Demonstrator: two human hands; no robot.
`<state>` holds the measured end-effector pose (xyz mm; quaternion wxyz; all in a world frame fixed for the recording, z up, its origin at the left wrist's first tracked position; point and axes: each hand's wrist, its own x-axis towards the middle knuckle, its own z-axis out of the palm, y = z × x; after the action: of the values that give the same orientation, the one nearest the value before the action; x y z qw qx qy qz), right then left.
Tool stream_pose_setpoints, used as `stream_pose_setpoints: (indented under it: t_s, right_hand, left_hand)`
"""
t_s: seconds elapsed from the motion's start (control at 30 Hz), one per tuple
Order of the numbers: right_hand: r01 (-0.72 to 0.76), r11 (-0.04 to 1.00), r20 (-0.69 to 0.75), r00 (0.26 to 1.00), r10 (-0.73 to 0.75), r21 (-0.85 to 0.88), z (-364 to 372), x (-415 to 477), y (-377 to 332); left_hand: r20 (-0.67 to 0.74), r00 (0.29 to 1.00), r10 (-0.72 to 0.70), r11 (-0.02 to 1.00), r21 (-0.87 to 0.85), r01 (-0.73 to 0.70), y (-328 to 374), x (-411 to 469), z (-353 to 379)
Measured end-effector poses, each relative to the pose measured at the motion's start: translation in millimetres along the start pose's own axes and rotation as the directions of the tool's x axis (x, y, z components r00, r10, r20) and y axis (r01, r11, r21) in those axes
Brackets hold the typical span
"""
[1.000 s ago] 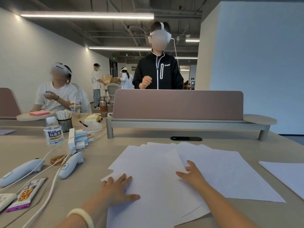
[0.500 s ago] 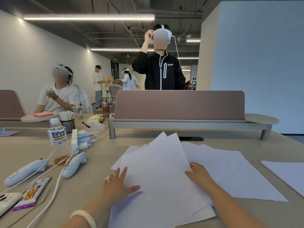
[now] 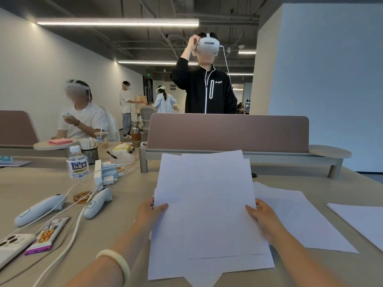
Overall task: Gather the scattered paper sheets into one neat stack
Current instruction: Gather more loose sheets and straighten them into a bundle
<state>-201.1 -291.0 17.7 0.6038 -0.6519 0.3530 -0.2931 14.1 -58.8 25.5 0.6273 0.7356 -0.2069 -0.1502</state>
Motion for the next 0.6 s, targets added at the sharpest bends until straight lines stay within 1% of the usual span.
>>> stream_pose_setpoints:
  t_s: [0.1,0.2,0.3,0.37,0.5,0.6]
  right_hand:
    - [0.006,0.999,-0.016,1.0,-0.007,-0.036,2,-1,4]
    - [0.013,0.993,-0.057,0.998,-0.02,-0.12,0,-1,5]
    - [0.003,0.992,-0.067,0.998,-0.012,-0.128,-2,-1,9]
    - [-0.015,0.994,-0.062,0.998,0.008,-0.104,-3,0,10]
    - [-0.093,0.995,-0.028,0.995,0.094,0.029,-3,2,17]
    - [-0.125,0.989,-0.026,0.991,0.128,0.084,-3,-1,22]
  left_hand:
    - [-0.045,0.999,0.006,1.0,-0.009,-0.007,0,2,2]
    - [-0.041,0.999,-0.002,1.0,-0.03,0.0,-2,7,0]
    - [-0.049,0.999,-0.001,0.998,-0.061,-0.002,-5,8,0]
    - [-0.058,0.998,0.005,0.994,-0.106,-0.011,-6,8,1]
    - [-0.116,0.993,0.027,0.98,-0.192,-0.049,-4,6,2]
    - [-0.163,0.986,0.028,0.967,-0.246,-0.068,-5,8,2]
